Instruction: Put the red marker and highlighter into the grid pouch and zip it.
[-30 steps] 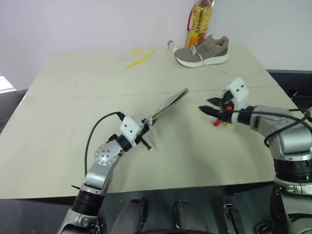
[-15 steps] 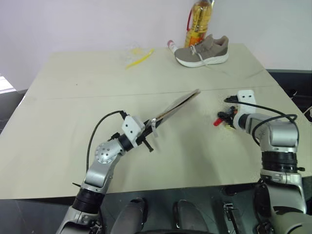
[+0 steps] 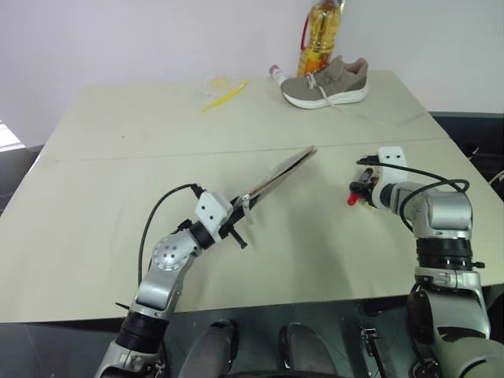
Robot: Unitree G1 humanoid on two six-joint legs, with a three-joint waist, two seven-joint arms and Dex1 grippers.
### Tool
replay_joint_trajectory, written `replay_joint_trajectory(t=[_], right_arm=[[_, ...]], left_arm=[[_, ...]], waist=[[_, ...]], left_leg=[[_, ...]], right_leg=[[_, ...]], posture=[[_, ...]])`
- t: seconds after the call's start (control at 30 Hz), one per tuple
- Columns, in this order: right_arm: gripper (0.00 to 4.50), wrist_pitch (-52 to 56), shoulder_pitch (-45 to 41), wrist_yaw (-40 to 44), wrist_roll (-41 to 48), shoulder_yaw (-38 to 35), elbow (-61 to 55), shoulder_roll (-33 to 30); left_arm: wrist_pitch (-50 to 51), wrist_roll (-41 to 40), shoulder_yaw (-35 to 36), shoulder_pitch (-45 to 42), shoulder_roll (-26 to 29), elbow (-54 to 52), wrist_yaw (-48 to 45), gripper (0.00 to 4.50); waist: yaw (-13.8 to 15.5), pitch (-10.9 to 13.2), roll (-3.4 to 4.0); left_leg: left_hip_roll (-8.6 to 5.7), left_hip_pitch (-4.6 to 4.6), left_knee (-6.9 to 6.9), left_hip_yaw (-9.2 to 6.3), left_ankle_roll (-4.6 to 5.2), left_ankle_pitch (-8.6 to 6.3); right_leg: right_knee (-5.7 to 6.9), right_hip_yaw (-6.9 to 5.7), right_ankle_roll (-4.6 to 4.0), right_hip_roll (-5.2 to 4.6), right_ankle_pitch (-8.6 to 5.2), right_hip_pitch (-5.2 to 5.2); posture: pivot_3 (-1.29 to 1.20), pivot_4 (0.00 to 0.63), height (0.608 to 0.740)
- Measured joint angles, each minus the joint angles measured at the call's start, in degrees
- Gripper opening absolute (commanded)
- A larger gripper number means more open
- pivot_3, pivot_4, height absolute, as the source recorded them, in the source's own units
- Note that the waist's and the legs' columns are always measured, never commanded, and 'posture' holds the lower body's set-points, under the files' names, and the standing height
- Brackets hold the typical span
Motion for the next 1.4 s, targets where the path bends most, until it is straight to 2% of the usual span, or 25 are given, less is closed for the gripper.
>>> replay_joint_trajectory(t=[0.03,0.1,0.13,0.3,0.4,0.6,0.63,0.77,0.9,1.03,1.1,1.2,1.4], right_arm=[[3.25,-0.09,-0.01,0.16,0.04,0.27,-0.04,0.12],[4.22,-0.34,-0.07,0.34,0.04,1.01,-0.16,0.51],[4.42,-0.45,-0.12,0.36,0.04,1.35,-0.18,0.68],[4.42,-0.51,0.10,0.43,-0.19,3.20,-0.18,0.81],[3.57,-0.65,0.21,0.70,-0.19,3.79,-0.43,0.81],[0.46,-0.79,0.54,1.52,-0.19,5.82,-1.92,1.08],[0.34,-0.81,0.55,1.56,-0.22,6.03,-2.12,1.08],[0.34,-5.98,1.69,3.43,-2.67,10.71,-3.39,-1.33],[0.34,-22.94,3.17,9.23,-7.81,16.45,-6.62,-8.39],[0.34,-40.24,4.06,18.25,-9.33,17.07,-9.74,-15.34],[0.34,-45.63,4.65,21.33,-9.83,17.10,-10.49,-16.71],[0.34,-50.18,6.17,25.53,-10.21,17.23,-11.27,-17.41],[0.34,-52.74,7.38,29.16,-11.17,18.50,-12.72,-16.82]], left_arm=[[0.00,0.02,0.00,0.02,0.02,-0.01,0.04,0.00],[-0.01,0.07,0.00,0.02,0.01,-0.15,0.12,0.00],[-0.02,0.11,-0.01,0.01,0.00,-0.17,0.15,0.00],[-0.08,0.54,-0.01,-0.01,-0.09,-0.16,0.57,0.00],[-0.15,0.73,-0.02,-0.01,-0.14,-0.16,0.63,0.00],[-0.45,1.01,0.13,0.11,0.04,-0.17,0.90,0.00],[-0.46,1.00,0.27,0.23,0.13,-0.17,1.03,0.00],[0.08,0.74,1.23,0.98,0.46,-0.27,1.66,0.00],[1.24,-0.81,3.65,1.86,1.98,-0.38,1.81,0.00],[1.34,-1.67,5.52,1.94,3.21,-0.30,1.40,0.00],[1.32,-1.80,5.76,1.89,3.84,-0.23,0.89,0.00],[1.30,-2.75,5.81,1.89,4.24,-0.22,0.12,0.00],[1.30,-3.19,5.79,1.90,4.24,-0.22,-0.56,0.00]], waist=[[0.00,0.00,0.00],[0.01,0.00,0.00],[0.04,0.00,0.00],[-0.02,0.00,0.00],[-0.05,0.00,0.00],[-0.08,0.00,0.00],[-0.08,0.00,0.00],[-0.08,0.01,0.03],[-0.08,0.03,0.04],[-0.06,0.04,0.01],[-0.05,0.04,0.00],[-0.03,0.04,0.00],[-0.03,0.05,0.00]], left_leg=[[0.00,0.00,0.00,0.00,0.00,0.00],[0.00,0.01,0.01,0.00,0.00,0.00],[0.00,0.01,0.01,0.00,0.00,0.00],[-0.01,0.00,0.01,-0.01,0.00,0.00],[0.01,0.00,0.00,-0.01,0.00,0.00],[0.01,0.00,0.00,-0.01,0.00,0.00],[0.01,0.00,0.00,-0.01,0.00,0.00],[0.00,-0.01,-0.01,-0.01,0.00,0.00],[-0.01,-0.01,0.00,0.01,0.00,0.00],[0.01,0.01,0.00,0.01,0.00,-0.01],[0.02,0.02,0.00,0.01,0.00,-0.01],[0.04,0.02,0.00,0.01,0.00,-0.01],[0.04,0.02,-0.01,0.00,-0.01,-0.01]], right_leg=[[0.00,0.00,0.00,0.00,0.00,0.01],[-0.01,0.00,0.00,0.00,0.00,0.02],[-0.01,0.00,0.00,-0.01,0.00,0.03],[0.00,0.00,0.00,-0.01,0.00,-0.01],[0.00,-0.01,0.00,0.01,0.00,-0.01],[0.00,0.00,0.00,0.02,0.00,-0.01],[0.00,0.00,0.00,0.01,0.00,-0.01],[0.00,-0.01,0.00,0.01,0.00,-0.04],[-0.01,-0.06,0.03,0.06,0.00,-0.03],[-0.04,-0.08,0.04,0.07,-0.01,0.03],[-0.05,-0.08,0.04,0.06,-0.01,0.04],[-0.05,-0.06,0.03,0.03,-0.01,0.03],[-0.05,-0.01,0.02,0.01,-0.01,0.01]], posture=[[0.00,0.150,0.740],[0.00,0.150,0.740],[0.00,0.150,0.740],[0.00,0.150,0.740],[0.00,0.150,0.740],[0.00,0.150,0.740],[0.00,0.150,0.740],[0.00,0.150,0.740],[0.00,0.150,0.740],[0.00,0.150,0.740],[0.00,0.150,0.740],[0.00,0.150,0.740],[0.00,0.150,0.740]])
